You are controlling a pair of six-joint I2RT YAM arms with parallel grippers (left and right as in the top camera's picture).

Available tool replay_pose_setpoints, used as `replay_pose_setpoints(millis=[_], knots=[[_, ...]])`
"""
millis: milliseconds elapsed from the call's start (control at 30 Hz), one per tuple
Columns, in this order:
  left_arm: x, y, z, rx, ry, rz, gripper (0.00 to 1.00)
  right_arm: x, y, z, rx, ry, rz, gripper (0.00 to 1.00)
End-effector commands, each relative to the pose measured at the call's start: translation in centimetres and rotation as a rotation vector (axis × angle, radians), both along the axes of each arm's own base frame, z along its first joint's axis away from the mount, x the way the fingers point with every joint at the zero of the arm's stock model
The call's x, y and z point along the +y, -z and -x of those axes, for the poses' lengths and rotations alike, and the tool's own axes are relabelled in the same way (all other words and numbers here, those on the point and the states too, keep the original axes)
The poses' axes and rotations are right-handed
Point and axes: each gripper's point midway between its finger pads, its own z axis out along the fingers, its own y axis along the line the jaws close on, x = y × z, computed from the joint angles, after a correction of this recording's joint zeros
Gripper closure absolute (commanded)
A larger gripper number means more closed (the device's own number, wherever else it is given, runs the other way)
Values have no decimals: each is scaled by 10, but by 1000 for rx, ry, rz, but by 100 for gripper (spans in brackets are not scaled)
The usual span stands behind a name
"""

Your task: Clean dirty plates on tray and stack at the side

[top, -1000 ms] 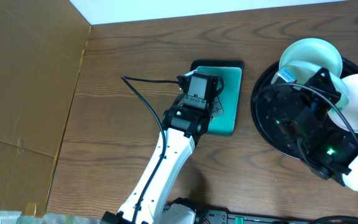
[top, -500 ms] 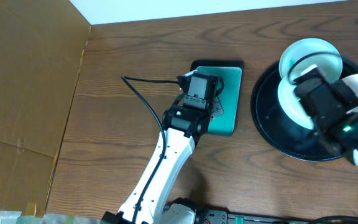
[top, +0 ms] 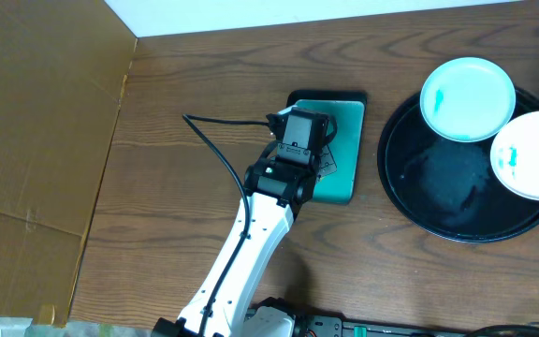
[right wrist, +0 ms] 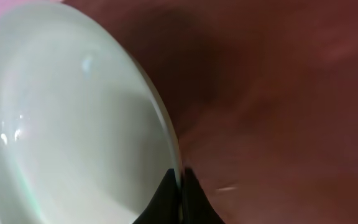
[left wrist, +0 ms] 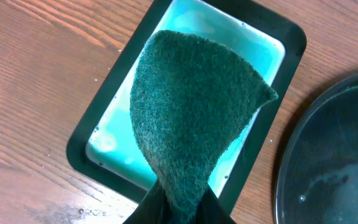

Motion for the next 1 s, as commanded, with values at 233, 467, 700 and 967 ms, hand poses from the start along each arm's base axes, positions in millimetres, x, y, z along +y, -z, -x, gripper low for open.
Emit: replay_pose_setpoints(millis=[233, 467, 700, 967], knots=[[3, -4, 0, -13, -4, -4, 93, -87, 62, 8, 18, 295, -179, 99], [3, -4, 0, -13, -4, -4, 93, -85, 89, -10, 16, 255, -209, 99], [2, -5, 0, -14, -3, -1, 93, -86, 59, -13, 17, 167, -129, 52], [2, -6, -2, -23, -3, 2, 93, -3, -25, -65, -111, -148, -148, 43]])
